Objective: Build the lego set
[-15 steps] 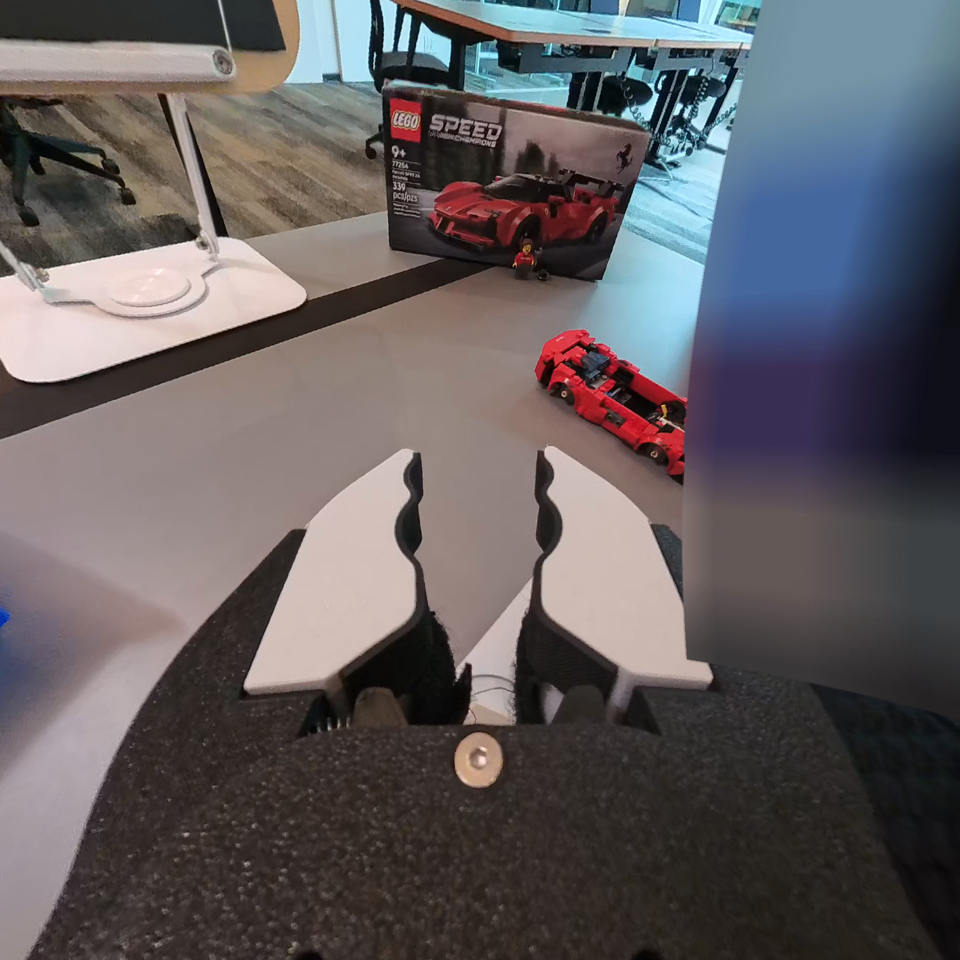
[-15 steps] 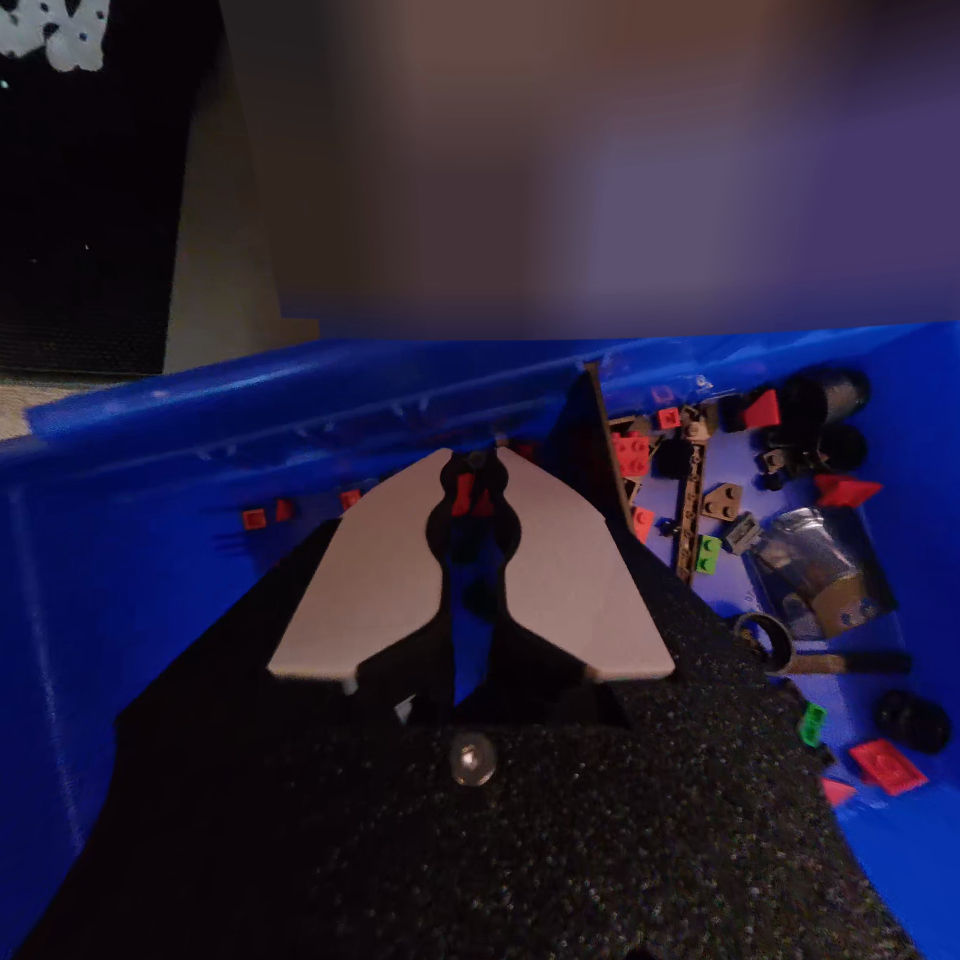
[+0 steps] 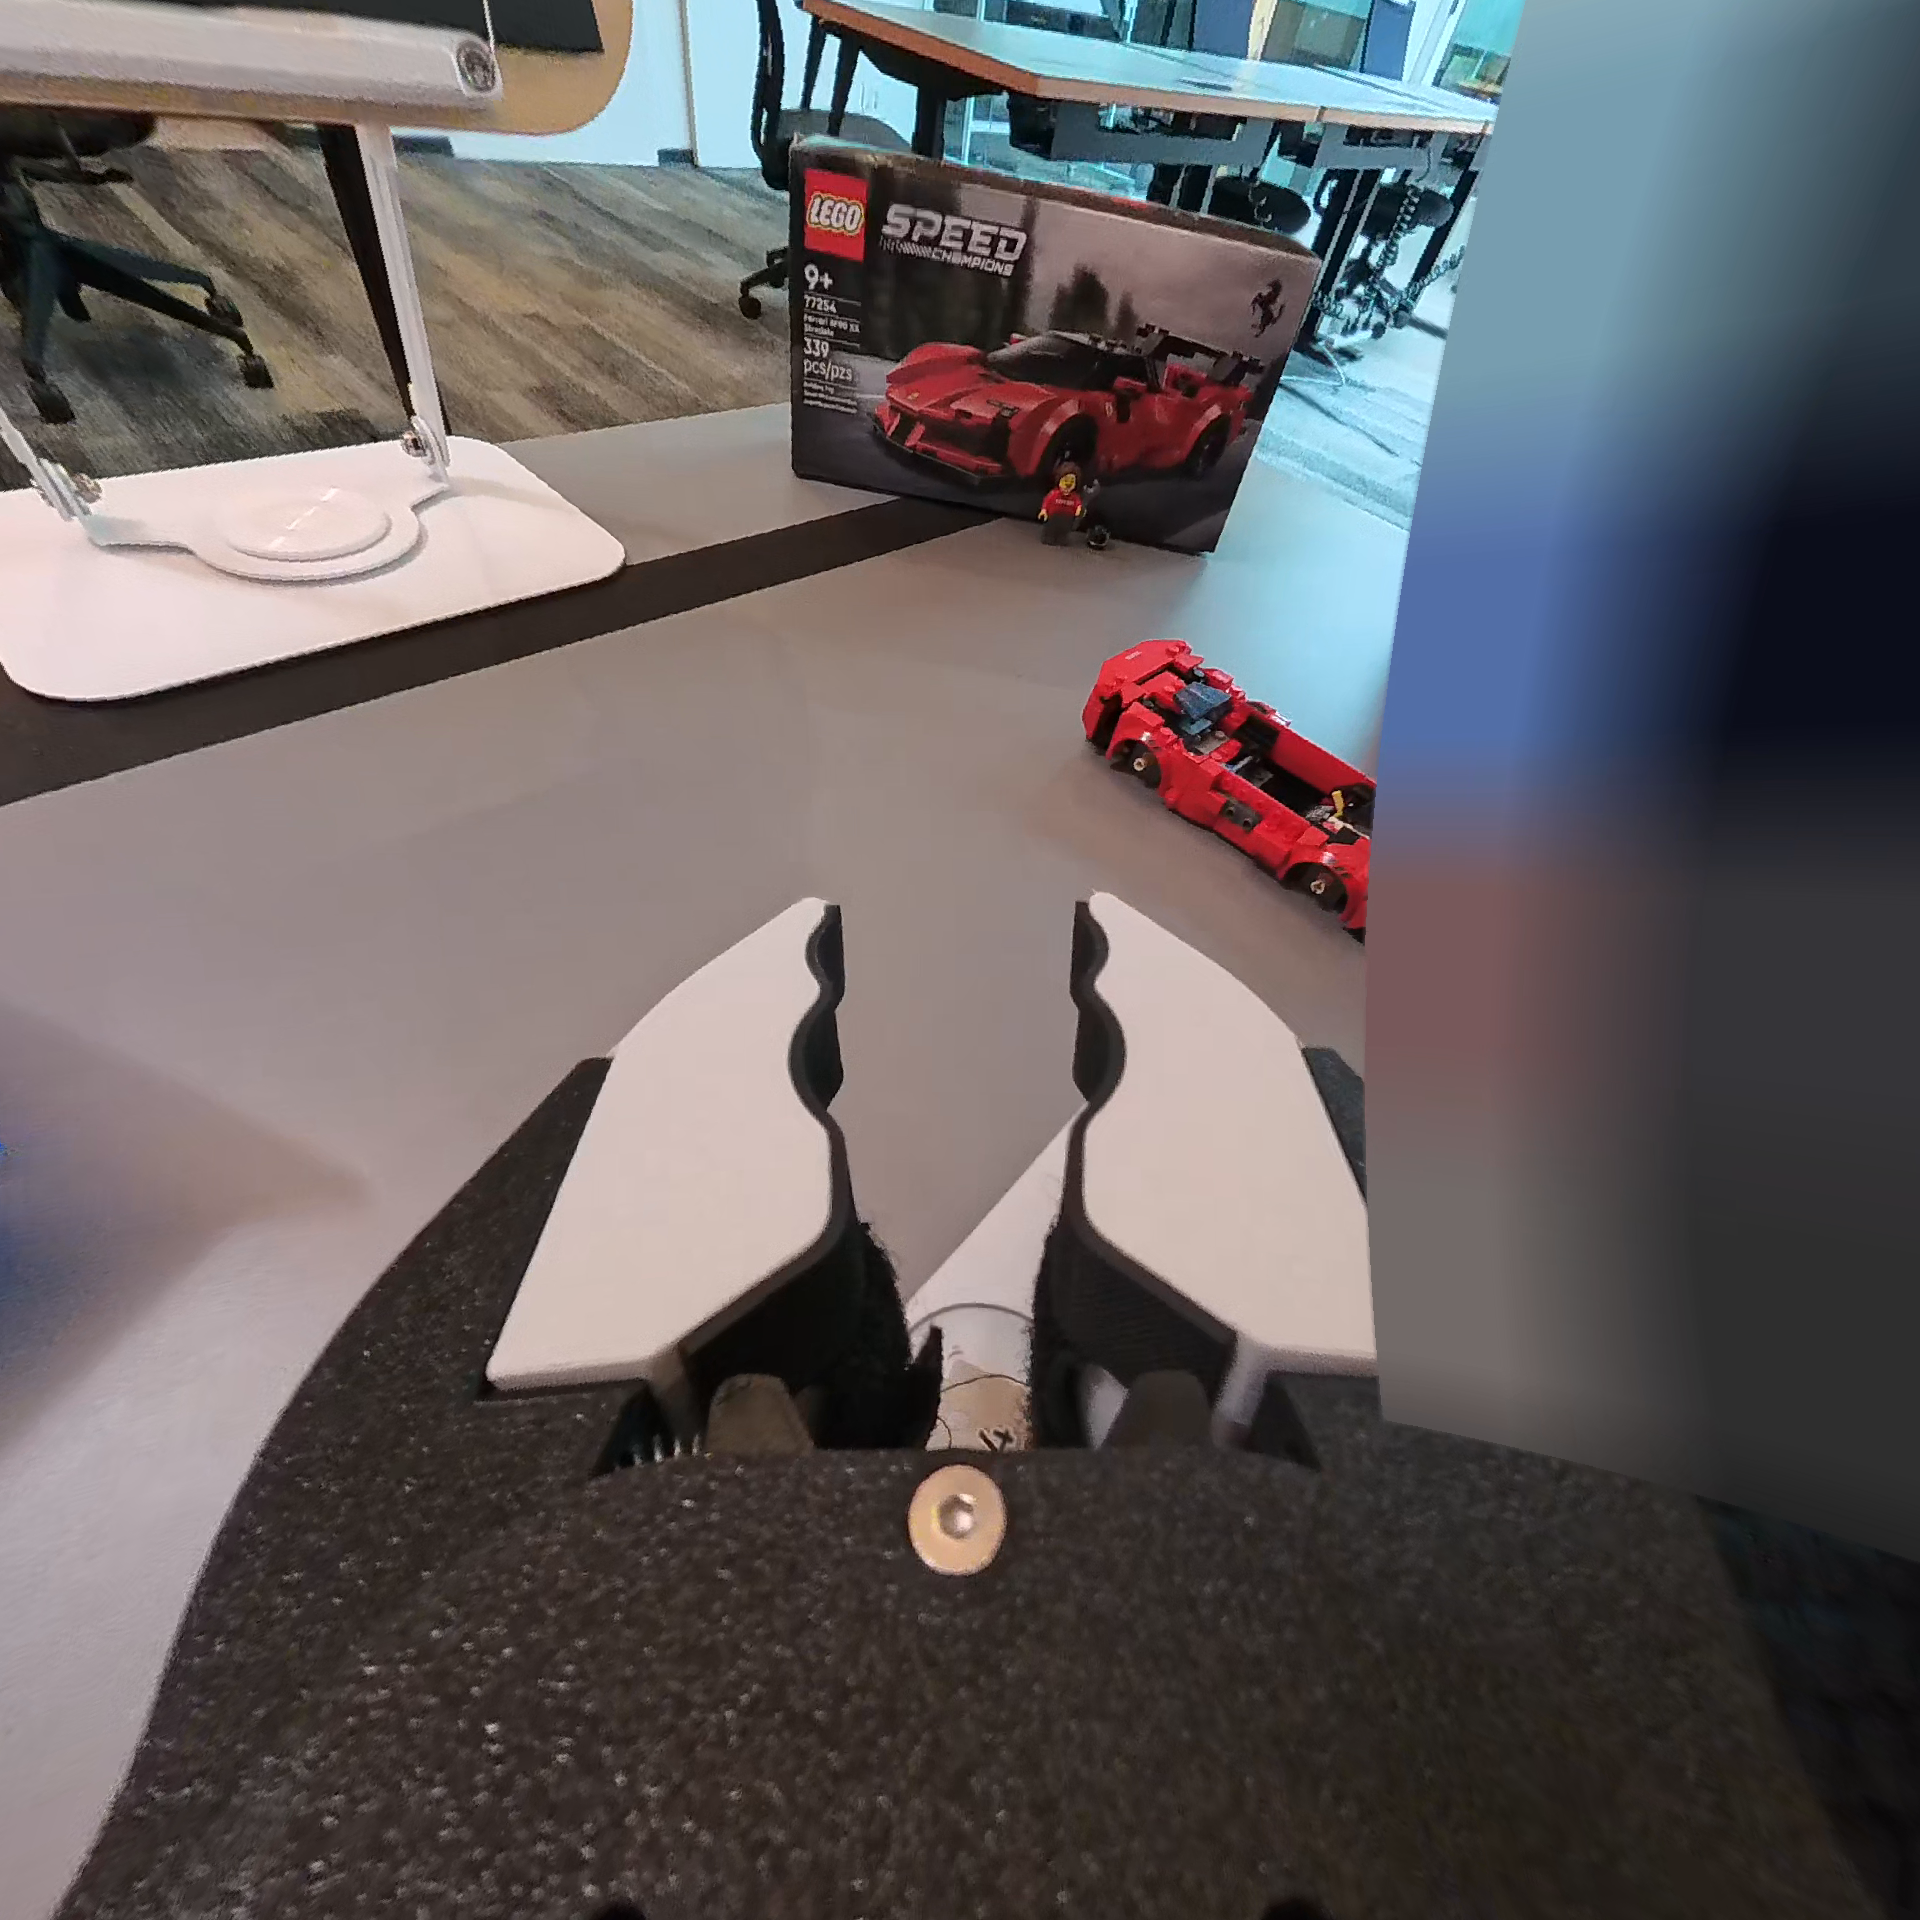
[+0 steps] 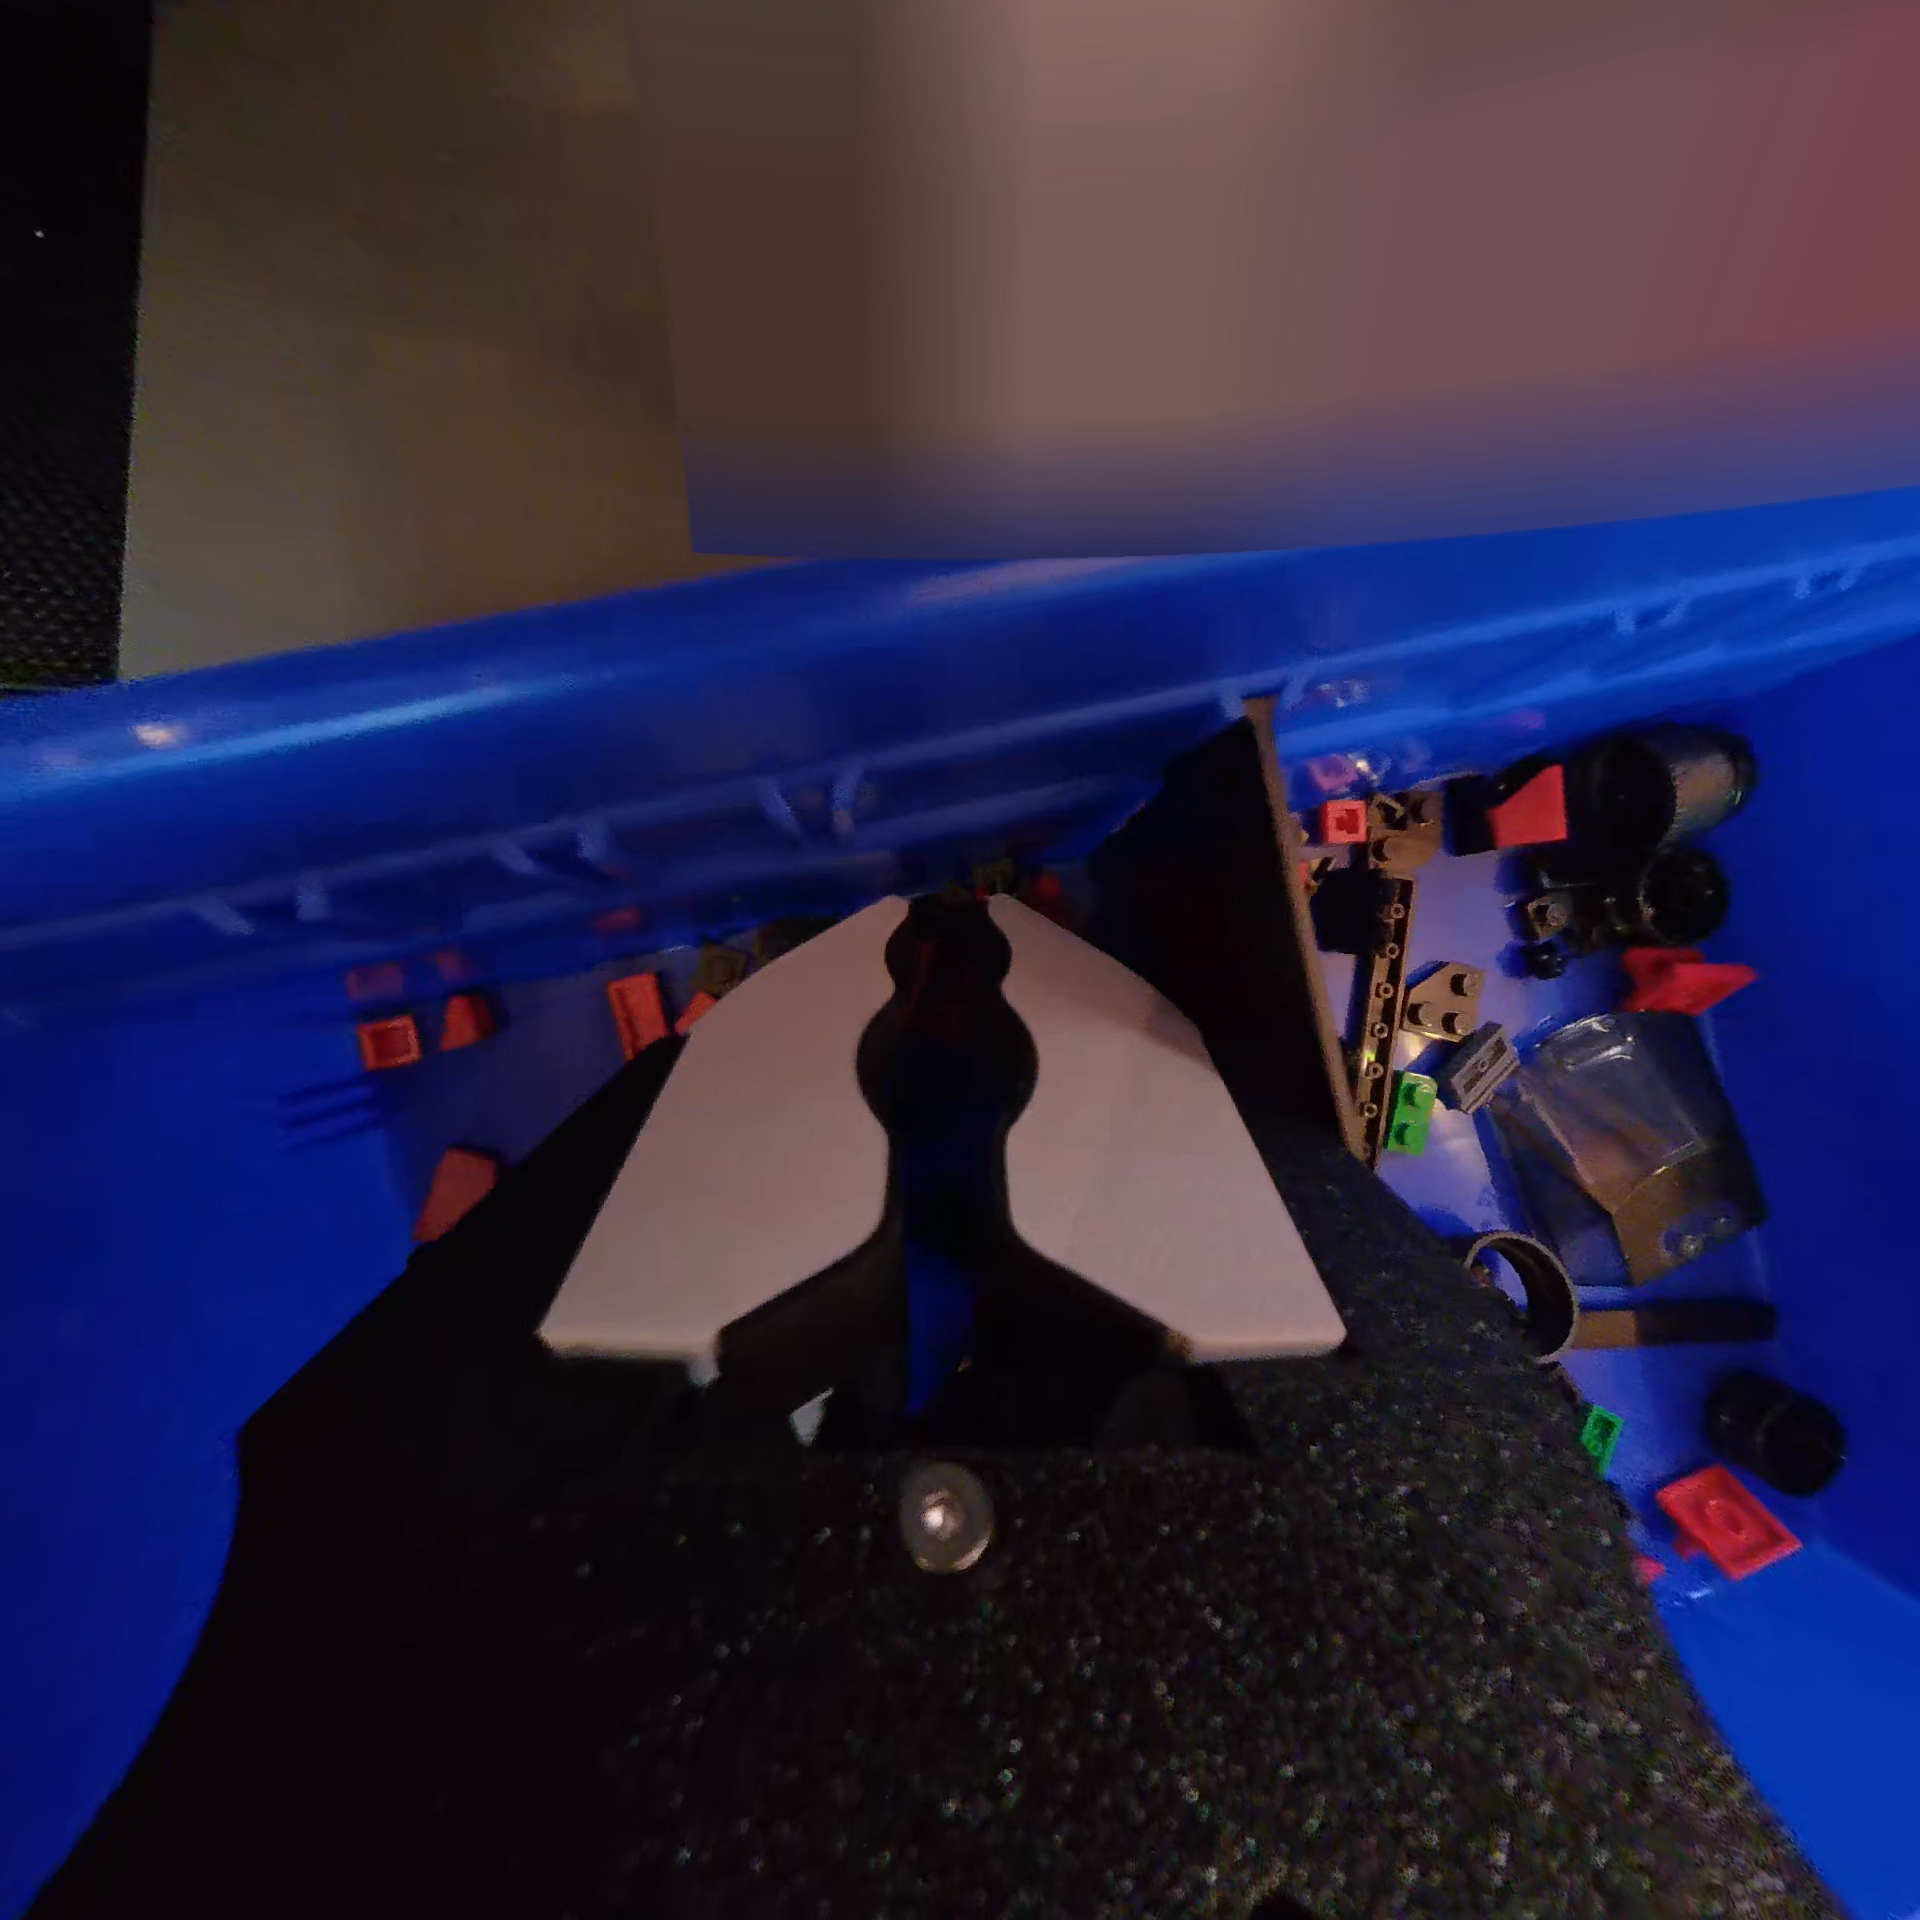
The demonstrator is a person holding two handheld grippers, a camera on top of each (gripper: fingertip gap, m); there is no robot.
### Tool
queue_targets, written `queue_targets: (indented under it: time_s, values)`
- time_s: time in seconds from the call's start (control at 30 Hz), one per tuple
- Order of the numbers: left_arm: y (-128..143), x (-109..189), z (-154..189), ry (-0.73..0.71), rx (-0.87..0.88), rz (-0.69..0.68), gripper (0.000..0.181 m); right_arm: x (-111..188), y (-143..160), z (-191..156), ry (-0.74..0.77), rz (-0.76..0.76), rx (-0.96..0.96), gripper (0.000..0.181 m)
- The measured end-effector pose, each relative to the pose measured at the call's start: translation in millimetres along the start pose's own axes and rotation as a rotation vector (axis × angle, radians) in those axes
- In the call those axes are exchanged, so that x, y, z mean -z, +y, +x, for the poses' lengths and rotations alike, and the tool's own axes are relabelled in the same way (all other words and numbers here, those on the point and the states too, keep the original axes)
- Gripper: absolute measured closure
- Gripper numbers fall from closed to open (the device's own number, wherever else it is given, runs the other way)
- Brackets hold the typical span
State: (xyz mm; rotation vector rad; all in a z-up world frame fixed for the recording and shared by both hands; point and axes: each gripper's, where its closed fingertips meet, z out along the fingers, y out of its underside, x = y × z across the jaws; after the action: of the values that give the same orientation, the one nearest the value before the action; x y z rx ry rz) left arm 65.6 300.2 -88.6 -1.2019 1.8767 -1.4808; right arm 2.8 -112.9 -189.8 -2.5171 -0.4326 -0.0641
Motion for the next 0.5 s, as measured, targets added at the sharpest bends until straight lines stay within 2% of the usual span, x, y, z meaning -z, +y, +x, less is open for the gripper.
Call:
queue_targets:
  time_s: [0.27, 0.4, 0.5]
  values:
    - [-1, 6, -5, -0.015, 0.017, 0.020, 0.140, 2, 0, -2, -0.029, -0.015, -0.006, 0.179]
    - [-2, 8, -4, -0.009, 0.007, 0.022, 0.139, 11, -7, 2, -0.016, 0.029, -0.031, 0.180]
    - [-5, 12, -3, -0.008, 0.001, 0.038, 0.139, 19, -4, 5, 0.012, 0.006, -0.032, 0.179]
